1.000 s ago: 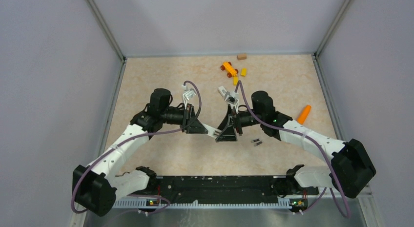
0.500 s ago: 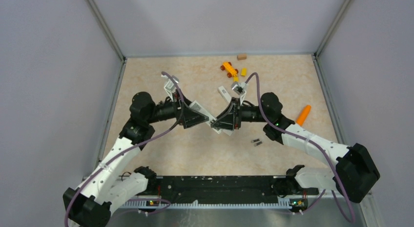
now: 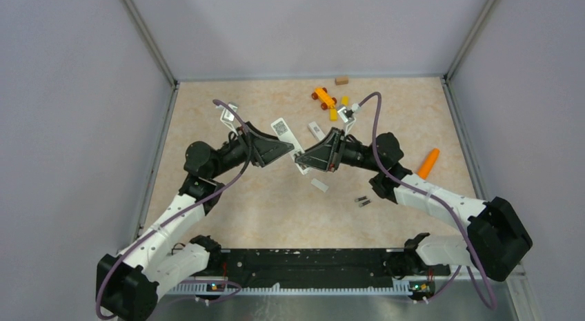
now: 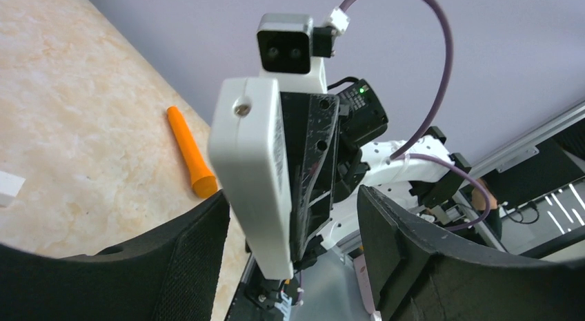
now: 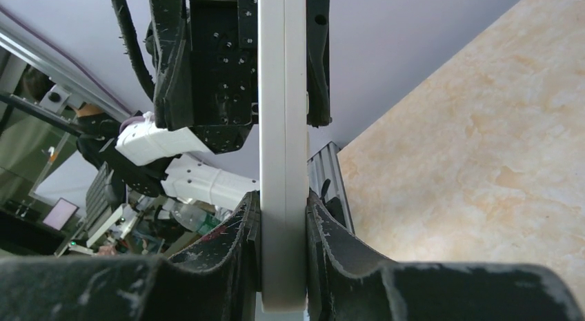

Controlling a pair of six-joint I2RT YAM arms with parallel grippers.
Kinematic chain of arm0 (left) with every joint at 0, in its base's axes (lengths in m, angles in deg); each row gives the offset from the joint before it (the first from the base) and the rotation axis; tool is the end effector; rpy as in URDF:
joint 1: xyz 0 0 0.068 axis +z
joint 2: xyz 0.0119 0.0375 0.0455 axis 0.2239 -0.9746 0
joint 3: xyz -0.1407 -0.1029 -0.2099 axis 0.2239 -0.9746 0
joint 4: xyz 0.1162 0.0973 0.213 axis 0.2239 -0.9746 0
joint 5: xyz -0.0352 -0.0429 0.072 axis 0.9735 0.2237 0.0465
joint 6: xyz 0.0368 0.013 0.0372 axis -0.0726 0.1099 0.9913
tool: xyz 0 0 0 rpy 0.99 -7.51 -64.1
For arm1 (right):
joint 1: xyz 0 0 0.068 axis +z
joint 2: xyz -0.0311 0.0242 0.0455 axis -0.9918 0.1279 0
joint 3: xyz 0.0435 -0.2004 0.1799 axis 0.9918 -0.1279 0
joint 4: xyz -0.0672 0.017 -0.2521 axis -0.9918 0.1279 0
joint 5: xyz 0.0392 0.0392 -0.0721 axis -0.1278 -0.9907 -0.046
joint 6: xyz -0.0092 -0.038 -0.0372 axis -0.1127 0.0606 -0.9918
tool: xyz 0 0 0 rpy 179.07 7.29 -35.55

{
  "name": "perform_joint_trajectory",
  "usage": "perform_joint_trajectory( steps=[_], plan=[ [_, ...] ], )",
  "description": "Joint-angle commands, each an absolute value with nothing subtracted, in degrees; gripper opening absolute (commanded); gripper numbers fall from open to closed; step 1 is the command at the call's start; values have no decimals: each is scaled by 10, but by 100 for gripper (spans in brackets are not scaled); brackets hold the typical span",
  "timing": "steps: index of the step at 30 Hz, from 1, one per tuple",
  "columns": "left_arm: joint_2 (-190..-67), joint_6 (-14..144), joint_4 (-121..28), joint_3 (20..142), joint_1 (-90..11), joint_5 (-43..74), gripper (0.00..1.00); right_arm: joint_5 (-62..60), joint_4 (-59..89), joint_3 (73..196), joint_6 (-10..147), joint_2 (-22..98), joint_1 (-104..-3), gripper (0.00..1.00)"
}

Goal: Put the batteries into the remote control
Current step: Adjust the remote control.

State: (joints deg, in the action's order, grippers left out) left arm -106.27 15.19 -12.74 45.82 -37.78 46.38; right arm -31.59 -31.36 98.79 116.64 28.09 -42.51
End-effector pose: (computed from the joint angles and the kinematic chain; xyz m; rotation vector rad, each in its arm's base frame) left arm 0.1820 -0.1091 0.3475 0.2222 1.5052 -1.6690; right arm 0.1948 0.1934 0.3135 -0.4760 1.5639 1.7751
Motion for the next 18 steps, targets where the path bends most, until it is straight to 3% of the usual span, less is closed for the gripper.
perform_joint_trajectory(
  steps=[1,7,9,12,14,16,18],
  plan=[
    [-1067,125,-54,454,-377,437,69,-315,-368,1012,1187,282,-420,0],
    [-1077,127,-52,448,-377,424,46,-325,-365,1014,1186,286,-420,0],
    [-1080,130,-54,448,-377,424,33,-332,-361,1016,1185,288,-420,0],
    [-1084,152,-56,450,-377,426,5,-346,-340,1020,1171,290,-420,3],
    [-1080,185,-81,453,-377,429,0,-334,-303,1020,1146,281,-421,22],
    [-1070,241,-119,457,-377,431,0,-299,-231,1020,1107,261,-423,50],
    [-1058,298,-160,459,-376,429,0,-256,-166,1017,1076,230,-428,65]
  ],
)
